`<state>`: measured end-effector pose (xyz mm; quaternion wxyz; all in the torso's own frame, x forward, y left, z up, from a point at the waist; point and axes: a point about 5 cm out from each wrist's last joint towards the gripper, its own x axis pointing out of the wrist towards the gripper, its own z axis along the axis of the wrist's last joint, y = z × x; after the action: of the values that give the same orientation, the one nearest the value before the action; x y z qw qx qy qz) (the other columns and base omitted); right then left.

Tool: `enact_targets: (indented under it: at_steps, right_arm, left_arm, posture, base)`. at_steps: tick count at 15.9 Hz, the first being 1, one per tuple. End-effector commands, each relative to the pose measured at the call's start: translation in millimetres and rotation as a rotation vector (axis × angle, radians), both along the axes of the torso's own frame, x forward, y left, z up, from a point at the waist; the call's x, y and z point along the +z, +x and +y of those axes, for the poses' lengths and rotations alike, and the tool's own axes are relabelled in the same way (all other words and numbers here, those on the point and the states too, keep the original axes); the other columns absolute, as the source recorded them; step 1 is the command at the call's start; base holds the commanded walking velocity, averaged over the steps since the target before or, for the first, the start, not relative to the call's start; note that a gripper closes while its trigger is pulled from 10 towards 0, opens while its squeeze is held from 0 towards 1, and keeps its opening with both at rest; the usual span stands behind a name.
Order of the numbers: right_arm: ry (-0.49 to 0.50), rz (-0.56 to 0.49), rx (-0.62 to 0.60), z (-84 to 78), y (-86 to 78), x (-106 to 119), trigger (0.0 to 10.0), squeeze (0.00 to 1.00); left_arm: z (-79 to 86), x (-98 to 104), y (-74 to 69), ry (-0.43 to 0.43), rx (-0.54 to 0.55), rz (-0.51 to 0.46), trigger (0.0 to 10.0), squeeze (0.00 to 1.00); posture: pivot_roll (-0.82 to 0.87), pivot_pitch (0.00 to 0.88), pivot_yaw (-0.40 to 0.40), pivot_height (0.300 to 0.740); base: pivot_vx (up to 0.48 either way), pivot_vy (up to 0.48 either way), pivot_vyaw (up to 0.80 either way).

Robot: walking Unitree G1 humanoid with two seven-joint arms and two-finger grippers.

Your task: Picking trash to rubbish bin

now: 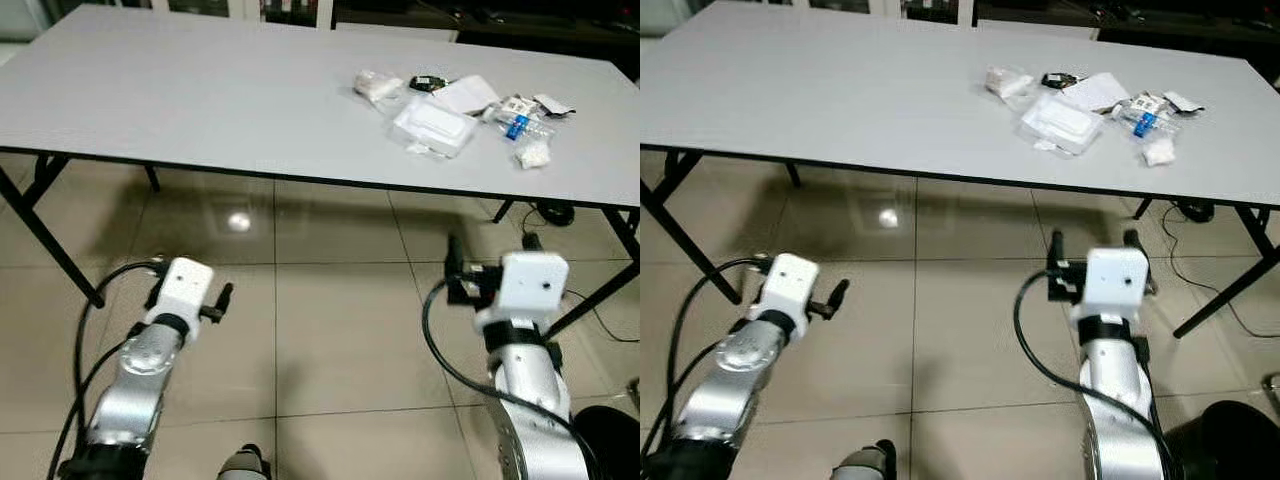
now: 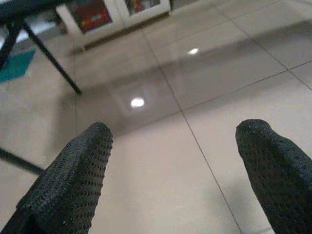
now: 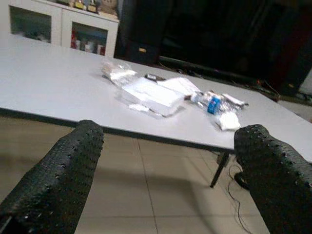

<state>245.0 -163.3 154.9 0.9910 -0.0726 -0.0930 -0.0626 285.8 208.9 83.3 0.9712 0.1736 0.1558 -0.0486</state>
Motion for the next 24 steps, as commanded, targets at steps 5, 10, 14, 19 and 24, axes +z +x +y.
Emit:
enact_targets:
  at_steps: [5,10,14,19,24]
  right_arm:
    - [-0.003,0.003,-0.141,-24.4,-10.6,-4.6,10.0,0.0]
    - [0.04,0.003,-0.178,-13.3,-18.7,-5.9,10.0,0.0]
    - [0.058,0.035,-0.161,-18.1,-26.8,-8.2,10.0,0.0]
    - [0.046,0.07,-0.168,-28.8,-29.5,-12.3,10.0,0.0]
    - [0.057,0.066,-0.171,-22.5,-29.3,-11.2,10.0,0.0]
  left_arm:
    - [-22.6,-2.9,5.0,-0.024,-0.089,0.096,10.0,0.0]
    - [-28.1,10.9,15.9,-0.017,-0.147,0.1,10.0,0.0]
    - [-32.1,7.6,10.1,-0.028,-0.131,0.112,10.0,0.0]
    - [-39.0,3.4,16.4,-0.053,-0.092,0.106,10.0,0.0]
    - [-36.8,7.3,21.3,-0.057,-0.086,0.102,10.0,0.0]
  posture:
    - [0.2,0.118,-0.01,0.74]
    - [0.17,0.128,0.014,0.74]
    - [0.18,0.131,-0.002,0.74]
    - [0.17,0.104,-0.014,0.74]
    - [0.17,0.099,-0.005,0.74]
  base:
    - [0.0,0.0,0.0]
    - [0.0,0.0,0.0]
    - [0.0,0.0,0.0]
    - [0.0,0.0,0.0]
    - [0.0,0.0,0.0]
